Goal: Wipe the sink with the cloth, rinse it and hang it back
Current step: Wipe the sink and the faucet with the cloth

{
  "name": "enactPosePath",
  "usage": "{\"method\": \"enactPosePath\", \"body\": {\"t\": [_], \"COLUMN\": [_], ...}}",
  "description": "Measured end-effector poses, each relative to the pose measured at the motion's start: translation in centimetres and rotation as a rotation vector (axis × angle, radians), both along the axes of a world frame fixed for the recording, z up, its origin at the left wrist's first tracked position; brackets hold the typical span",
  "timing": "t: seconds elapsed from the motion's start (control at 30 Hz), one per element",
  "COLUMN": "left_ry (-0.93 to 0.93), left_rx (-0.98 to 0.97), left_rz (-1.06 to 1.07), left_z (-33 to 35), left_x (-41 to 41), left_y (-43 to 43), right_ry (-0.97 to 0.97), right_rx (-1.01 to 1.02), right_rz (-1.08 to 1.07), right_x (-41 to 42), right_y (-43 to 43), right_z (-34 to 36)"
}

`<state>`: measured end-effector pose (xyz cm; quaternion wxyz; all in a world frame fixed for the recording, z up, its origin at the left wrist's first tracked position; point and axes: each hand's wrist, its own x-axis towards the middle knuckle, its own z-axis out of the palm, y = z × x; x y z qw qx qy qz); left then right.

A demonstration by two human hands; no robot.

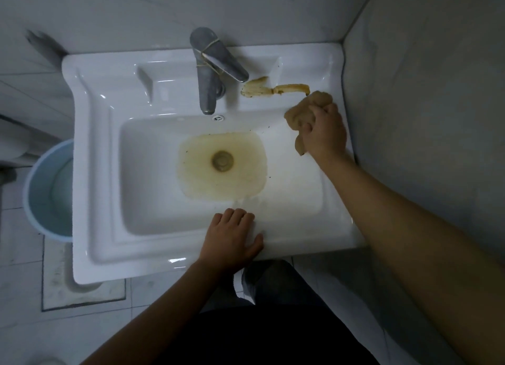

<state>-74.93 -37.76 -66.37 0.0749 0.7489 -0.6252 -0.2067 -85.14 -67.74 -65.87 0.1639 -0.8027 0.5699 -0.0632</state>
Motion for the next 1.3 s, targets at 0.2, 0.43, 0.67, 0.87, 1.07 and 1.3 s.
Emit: {"method": "enactPosePath", "body": {"t": [0.2,0.43,0.67,0.87,1.07,1.3], "left_ry": [-0.085,-0.085,-0.024,-0.013,-0.012,-0.020], "left_rx": [0.015,0.064,0.009,-0.029,-0.034,-0.054], "left_rz": [0.125,0.120,0.163,0.151,0.144,0.147], "left_z": [0.8,-0.3,-0.3,-0.5,-0.6,-0.5], "left_x": [6.1,8.8,8.7,8.8,8.9,8.8], "left_y": [3.2,6.3,6.3,6.5,6.6,6.5], "right_ry": [-0.180,-0.268,-0.051,0.003,-0.053,-0.039], "right_rx": [-0.102,-0.109,-0.243,-0.243,-0.216,-0.245], "right_rz": [-0.069,0.063,0.255,0.041,0.102,0.313], "right_x": [2.1,7.5,6.7,4.5,7.8,9.7], "right_y": [-1.7,1.4,0.7,-0.3,1.4,1.9], "right_z": [-0.7,-1.5,-1.3,-1.6,-1.4,-0.8]}}
